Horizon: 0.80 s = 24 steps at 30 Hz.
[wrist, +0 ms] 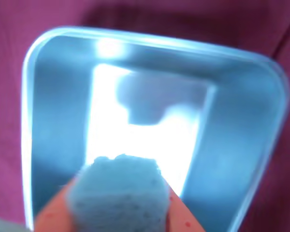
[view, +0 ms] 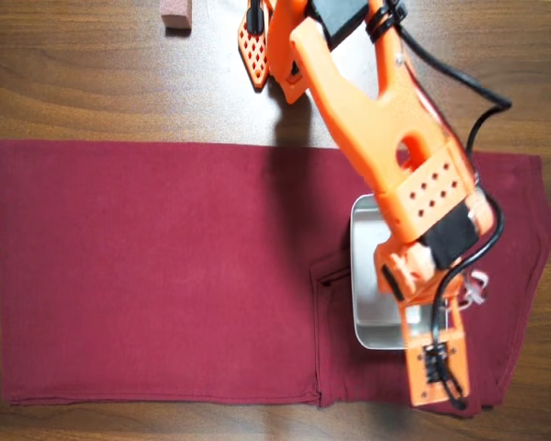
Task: Grab the cube
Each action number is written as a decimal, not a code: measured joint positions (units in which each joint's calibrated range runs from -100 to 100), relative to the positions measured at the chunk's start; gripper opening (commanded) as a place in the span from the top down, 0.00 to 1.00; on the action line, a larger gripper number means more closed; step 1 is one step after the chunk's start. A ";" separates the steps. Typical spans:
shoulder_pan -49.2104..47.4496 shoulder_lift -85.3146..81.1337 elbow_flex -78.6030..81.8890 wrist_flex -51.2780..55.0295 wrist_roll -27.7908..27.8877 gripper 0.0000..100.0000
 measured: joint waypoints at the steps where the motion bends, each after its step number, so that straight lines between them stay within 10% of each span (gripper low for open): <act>1: 1.00 0.00 0.37 -0.19 0.34 0.75; 9: 4.19 -0.69 3.22 -3.00 1.27 0.61; 12: 5.58 -3.30 3.31 -4.98 1.61 0.99; 14: 9.97 -8.42 4.88 -7.61 2.59 1.00; 19: 27.82 -34.72 40.42 -46.85 8.11 1.00; 24: 38.48 -66.49 77.99 -48.26 11.23 1.00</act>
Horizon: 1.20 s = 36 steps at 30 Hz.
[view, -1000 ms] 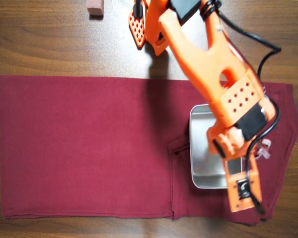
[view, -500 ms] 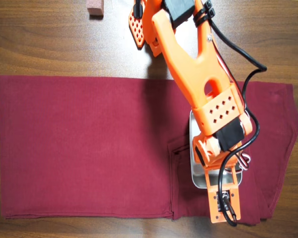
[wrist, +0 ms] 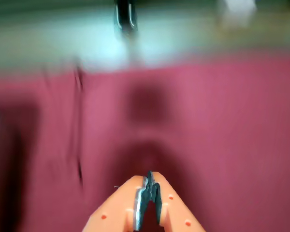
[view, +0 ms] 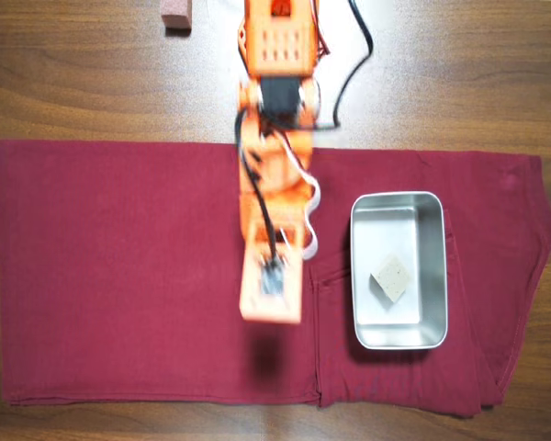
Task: Grab the cube
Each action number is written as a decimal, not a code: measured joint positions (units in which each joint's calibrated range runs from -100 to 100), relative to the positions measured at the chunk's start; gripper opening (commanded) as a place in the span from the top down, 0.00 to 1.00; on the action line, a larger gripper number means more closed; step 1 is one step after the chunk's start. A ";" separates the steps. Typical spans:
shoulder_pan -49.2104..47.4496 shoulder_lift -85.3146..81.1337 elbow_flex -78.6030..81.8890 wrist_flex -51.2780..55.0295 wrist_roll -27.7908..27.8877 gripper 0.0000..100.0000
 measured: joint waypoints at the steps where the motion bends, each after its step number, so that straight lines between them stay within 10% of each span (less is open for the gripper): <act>1: 0.80 -9.20 6.08 6.48 0.29 1.00; 14: 3.29 -32.99 13.63 59.81 -0.24 1.00; 36: 3.29 -33.07 13.54 61.13 -1.32 1.00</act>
